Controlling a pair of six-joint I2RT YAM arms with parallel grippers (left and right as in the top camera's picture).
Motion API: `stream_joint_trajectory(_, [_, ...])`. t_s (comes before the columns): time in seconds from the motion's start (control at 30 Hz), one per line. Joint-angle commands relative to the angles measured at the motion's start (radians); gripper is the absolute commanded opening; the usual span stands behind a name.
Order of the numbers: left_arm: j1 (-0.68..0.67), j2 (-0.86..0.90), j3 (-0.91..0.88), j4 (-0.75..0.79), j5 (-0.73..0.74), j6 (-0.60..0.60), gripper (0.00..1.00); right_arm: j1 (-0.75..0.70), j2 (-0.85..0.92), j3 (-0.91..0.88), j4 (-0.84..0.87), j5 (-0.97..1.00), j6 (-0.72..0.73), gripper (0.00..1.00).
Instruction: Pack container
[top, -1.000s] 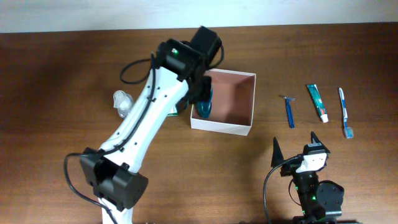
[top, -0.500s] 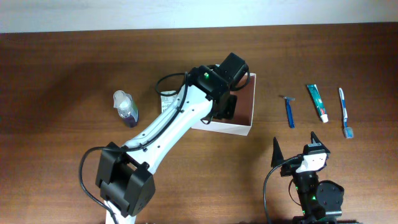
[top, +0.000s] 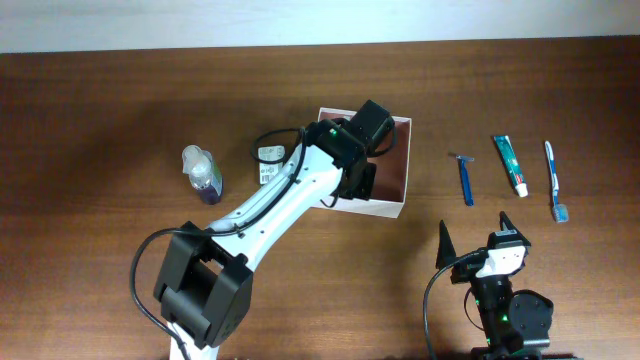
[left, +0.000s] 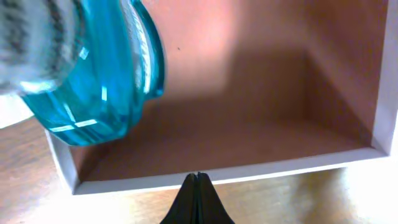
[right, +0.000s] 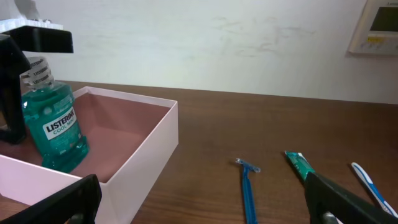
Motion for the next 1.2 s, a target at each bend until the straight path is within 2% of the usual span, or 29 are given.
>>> stream_joint_trajectory(0.0, [0.002, 0.008, -0.005, 0.006, -0.048, 0.016, 0.01, -0.007, -0.007, -0.009, -0.001, 0.009, -0.006, 0.99])
stream_joint_trajectory(0.5, [0.0, 0.054, -0.007, -0.032, 0.002, 0.015, 0.0, -0.007, -0.007, -0.009, 0.0, 0.009, -0.006, 0.99])
stream_joint_trajectory(0.67, [-0.003, 0.054, -0.007, -0.045, 0.089, 0.015, 0.0, -0.007, -0.007, -0.009, -0.001, 0.009, -0.006, 0.98])
stream_joint_trajectory(1.17, [-0.005, 0.054, -0.007, -0.087, 0.122, 0.004, 0.0, -0.007, -0.007, -0.009, 0.0, 0.009, -0.006, 0.99])
